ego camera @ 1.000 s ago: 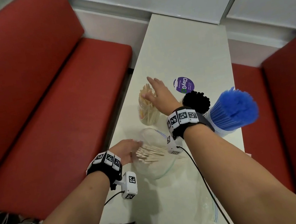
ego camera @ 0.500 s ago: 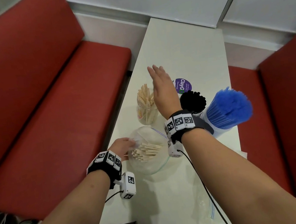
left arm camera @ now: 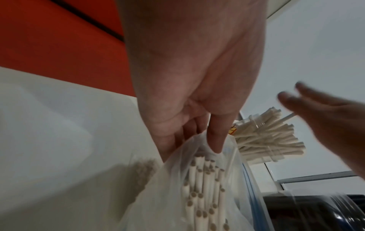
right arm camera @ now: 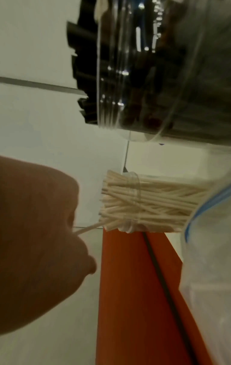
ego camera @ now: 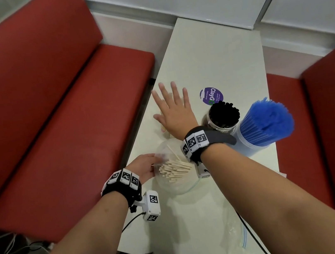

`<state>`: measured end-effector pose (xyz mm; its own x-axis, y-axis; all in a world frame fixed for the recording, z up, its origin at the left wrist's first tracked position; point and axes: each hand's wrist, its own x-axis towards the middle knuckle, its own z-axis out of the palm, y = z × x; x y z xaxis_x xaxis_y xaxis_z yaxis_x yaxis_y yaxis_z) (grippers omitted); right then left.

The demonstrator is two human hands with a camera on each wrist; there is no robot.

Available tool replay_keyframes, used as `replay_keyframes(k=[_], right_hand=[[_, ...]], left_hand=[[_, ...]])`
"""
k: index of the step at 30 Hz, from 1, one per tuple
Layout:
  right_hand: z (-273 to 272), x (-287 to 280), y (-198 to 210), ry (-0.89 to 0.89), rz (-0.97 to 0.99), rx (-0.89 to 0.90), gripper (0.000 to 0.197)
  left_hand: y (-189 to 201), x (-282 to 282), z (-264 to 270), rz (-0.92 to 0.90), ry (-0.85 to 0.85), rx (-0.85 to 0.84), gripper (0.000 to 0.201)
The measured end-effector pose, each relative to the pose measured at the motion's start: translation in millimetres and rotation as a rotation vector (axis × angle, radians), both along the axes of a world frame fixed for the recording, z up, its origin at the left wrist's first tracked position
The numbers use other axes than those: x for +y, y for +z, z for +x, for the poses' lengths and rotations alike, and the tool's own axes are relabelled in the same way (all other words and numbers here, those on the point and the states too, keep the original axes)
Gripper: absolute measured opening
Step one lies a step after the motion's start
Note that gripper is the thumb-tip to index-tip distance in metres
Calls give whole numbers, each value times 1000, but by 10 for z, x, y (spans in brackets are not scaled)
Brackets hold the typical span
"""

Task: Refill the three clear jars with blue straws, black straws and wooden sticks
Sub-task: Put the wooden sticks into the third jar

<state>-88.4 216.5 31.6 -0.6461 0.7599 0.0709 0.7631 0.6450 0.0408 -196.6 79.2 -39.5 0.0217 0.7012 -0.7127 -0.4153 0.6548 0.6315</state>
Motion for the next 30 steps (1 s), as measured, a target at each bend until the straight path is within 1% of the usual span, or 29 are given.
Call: replay_keyframes(k=[2,3,4,5,7,9,11,12,13,15,16,17,18,19,20,21,22,23,24,25,26,27,30], right_hand=[[-12,18,-96,-38,-137,-134,77],[-18,35,-113,-65,-179,-146,79],[-27,54,-103,-83,-184,-113,80],[-38,72,-61,-100,-156,-43,79],[-39,110,27,-171,-103,103,75],[-10,126,56,-235,-212,97,74],[42,114,44,-249,-342,72,76],[82,101,40,-241,-338,137,74],[128,71,51,-216,-286,268,68],[216,-36,77,-131,-161,635,50],[263,-112,74,-96,-170,790,41],[308,-198,65,-95,-243,869,32],[356,-276,51,-126,-367,858,26],[399,-333,21,-173,-521,758,25],[442,-380,-16,-205,-672,574,25],[489,-423,-59,-222,-787,342,26],[537,-469,-108,-233,-857,134,32],[585,-517,-156,-245,-897,-2,43],[625,-565,-202,-251,-923,-55,54],[653,-610,-243,-257,-936,-47,61],[672,-650,-284,-260,-932,-21,63],[681,-682,-321,-265,-923,2,62],[714,-758,-410,-250,-872,34,50]], left_hand=[[-13,8,2,6,21,-5,12],[-15,9,-10,5,28,-6,11],[-10,8,-23,-2,26,-10,11],[-1,6,-36,-20,4,-14,12],[18,-6,-60,-81,-98,-7,18],[41,-12,-85,-103,-198,18,20],[49,7,-90,-39,-252,7,11],[55,25,-75,0,-239,-15,8],[61,38,-62,24,-202,-35,9],[39,48,-35,23,-112,-40,14],[11,46,-21,-1,-71,-23,15],[-28,45,-5,-37,-30,9,15],[-67,46,7,-77,6,45,14],[-100,49,20,-107,33,71,14],[-120,51,26,-115,45,75,15],[-130,58,27,-98,38,56,17],[-126,62,22,-65,15,28,19],[-112,66,16,-33,-13,-1,22],[-102,69,16,-11,-38,-23,25],[-97,65,22,-2,-50,-41,26],[-96,57,29,0,-51,-52,27],[-101,43,36,2,-46,-54,26],[-100,1,52,8,-46,-38,26]])
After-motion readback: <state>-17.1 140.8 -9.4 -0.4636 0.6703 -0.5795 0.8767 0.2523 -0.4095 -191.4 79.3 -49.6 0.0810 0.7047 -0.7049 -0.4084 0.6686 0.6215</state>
